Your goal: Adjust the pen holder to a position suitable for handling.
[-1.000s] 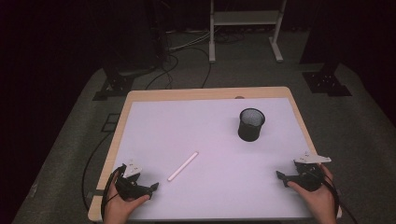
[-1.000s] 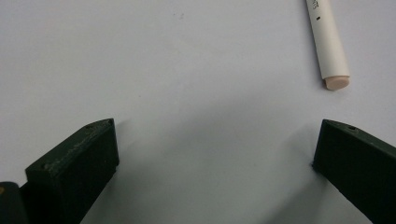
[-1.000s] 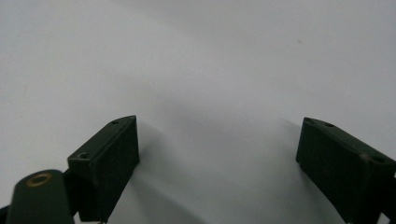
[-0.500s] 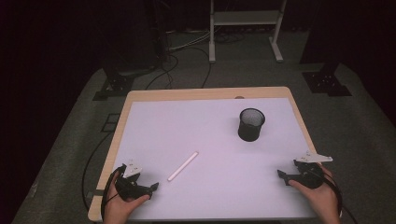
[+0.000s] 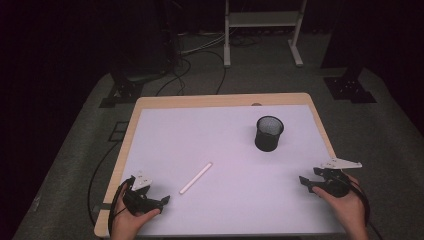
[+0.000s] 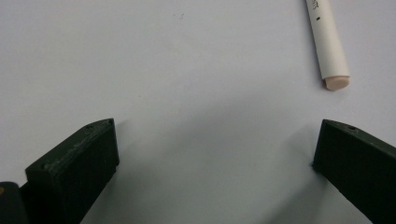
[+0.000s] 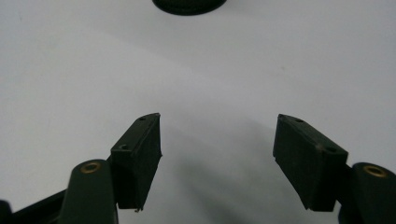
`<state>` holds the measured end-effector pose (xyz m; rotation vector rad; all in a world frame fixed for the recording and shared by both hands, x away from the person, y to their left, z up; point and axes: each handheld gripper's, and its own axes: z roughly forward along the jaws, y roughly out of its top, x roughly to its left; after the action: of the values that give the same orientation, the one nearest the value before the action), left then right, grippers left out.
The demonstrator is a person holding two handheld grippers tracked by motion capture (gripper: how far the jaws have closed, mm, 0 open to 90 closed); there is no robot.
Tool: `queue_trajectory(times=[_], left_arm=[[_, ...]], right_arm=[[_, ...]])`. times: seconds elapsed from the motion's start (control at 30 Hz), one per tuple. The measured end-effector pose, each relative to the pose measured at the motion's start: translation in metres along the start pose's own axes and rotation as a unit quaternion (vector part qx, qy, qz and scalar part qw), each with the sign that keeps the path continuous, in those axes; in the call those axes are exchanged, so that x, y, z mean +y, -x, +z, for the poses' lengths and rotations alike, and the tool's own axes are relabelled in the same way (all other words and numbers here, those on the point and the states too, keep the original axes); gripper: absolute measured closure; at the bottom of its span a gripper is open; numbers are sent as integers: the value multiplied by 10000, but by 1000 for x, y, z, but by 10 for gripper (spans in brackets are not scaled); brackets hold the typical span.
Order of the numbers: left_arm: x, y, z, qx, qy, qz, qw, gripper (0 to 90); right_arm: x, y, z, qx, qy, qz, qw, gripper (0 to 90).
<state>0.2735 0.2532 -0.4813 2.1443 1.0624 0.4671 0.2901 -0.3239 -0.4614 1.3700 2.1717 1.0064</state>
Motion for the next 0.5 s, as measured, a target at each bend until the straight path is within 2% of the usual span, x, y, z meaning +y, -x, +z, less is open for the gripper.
queue_trajectory(times=[0.5], left_arm=[[0, 0, 0, 0, 1, -1, 10000, 0]], right_arm=[[33, -5, -3, 74, 115, -147, 9998, 327]])
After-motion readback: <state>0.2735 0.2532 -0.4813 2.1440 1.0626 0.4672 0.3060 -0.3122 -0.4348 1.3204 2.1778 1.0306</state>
